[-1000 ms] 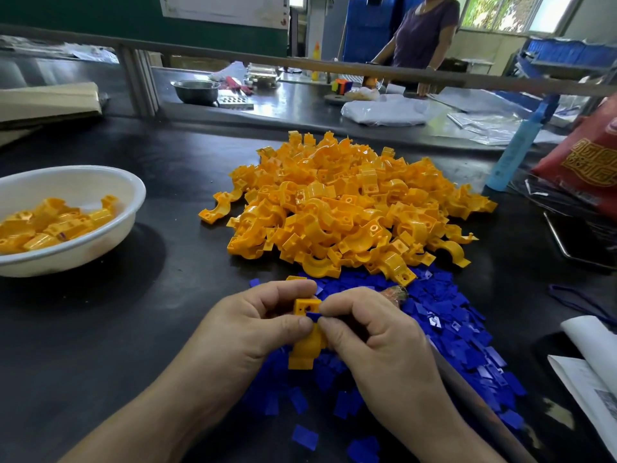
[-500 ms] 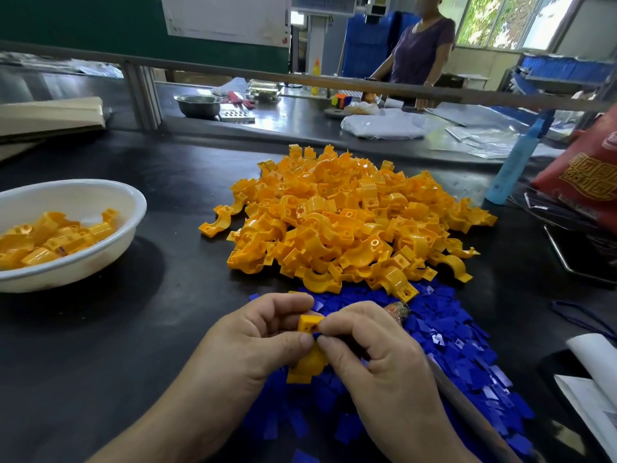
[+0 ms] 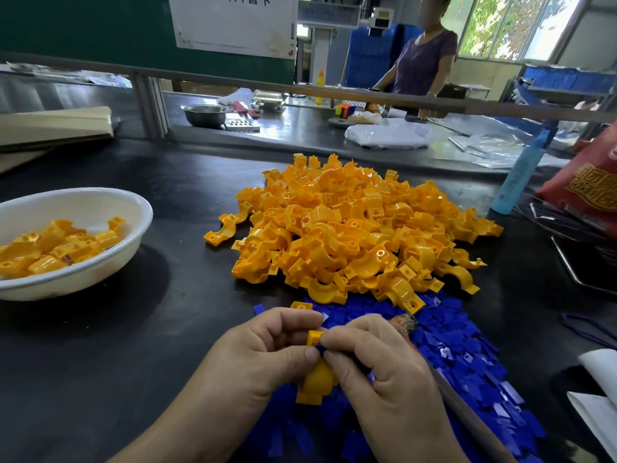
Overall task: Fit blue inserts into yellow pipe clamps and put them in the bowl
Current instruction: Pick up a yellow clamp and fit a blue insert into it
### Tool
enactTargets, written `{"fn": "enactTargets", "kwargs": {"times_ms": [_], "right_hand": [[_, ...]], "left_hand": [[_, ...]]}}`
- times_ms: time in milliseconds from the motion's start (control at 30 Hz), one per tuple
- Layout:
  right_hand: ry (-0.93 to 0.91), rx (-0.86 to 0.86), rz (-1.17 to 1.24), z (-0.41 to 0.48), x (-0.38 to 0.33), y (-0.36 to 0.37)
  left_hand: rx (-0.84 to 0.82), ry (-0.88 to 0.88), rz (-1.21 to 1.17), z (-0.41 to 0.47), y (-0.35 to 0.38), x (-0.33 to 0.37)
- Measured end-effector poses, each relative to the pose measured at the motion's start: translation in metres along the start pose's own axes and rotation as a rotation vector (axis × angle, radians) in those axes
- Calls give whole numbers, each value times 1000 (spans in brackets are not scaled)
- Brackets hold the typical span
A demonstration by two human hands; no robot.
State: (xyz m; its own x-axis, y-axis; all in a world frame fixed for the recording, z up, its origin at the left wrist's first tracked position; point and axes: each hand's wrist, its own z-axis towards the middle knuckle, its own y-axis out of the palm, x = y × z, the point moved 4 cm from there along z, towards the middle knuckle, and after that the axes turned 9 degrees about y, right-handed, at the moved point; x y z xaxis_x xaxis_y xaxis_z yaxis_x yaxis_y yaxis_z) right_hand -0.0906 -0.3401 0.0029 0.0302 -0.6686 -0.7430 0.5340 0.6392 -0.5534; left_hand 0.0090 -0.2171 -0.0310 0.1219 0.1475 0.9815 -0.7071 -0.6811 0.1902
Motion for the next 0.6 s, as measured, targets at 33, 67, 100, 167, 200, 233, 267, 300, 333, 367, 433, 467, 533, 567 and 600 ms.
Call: {"fn": "enactTargets", "kwargs": {"times_ms": [33,67,100,167,200,233,267,300,333,367,433,467,533,567,600], "right_hand": [[21,-5,-5,1,0,0],[64,-13,0,1,2,-1],[128,-35,19,2,4,-1],[268,-127,107,4,8,0],[322,-170,168,4,9,1],[358,-198,226,4,11,1],[377,-211,265,4,11,1],[386,-215,285,4,12,1],[389,-215,293,4,11,1],[386,-215,296,4,11,1],[390,-220,315,4,10,2],[399,-227,330,4,10,3],[405,-246,345,4,10,3],[397,-248,335,4,10,4],[382,-241,314,4,9,3]], "left_hand": [[-4,4,1,0,0,1],[-8,10,6,0,0,1],[-7,16,13,0,0,2],[0,30,23,-1,0,3],[3,37,30,-1,0,4],[4,44,39,-1,1,4],[6,51,53,-1,1,5],[7,59,71,-2,1,5],[11,66,90,-2,1,6],[17,73,109,-2,1,6],[26,87,137,-3,0,7],[30,94,150,-3,0,7],[38,109,187,-4,-1,8],[40,115,208,-4,-1,9],[40,119,230,-5,-1,9]]}}
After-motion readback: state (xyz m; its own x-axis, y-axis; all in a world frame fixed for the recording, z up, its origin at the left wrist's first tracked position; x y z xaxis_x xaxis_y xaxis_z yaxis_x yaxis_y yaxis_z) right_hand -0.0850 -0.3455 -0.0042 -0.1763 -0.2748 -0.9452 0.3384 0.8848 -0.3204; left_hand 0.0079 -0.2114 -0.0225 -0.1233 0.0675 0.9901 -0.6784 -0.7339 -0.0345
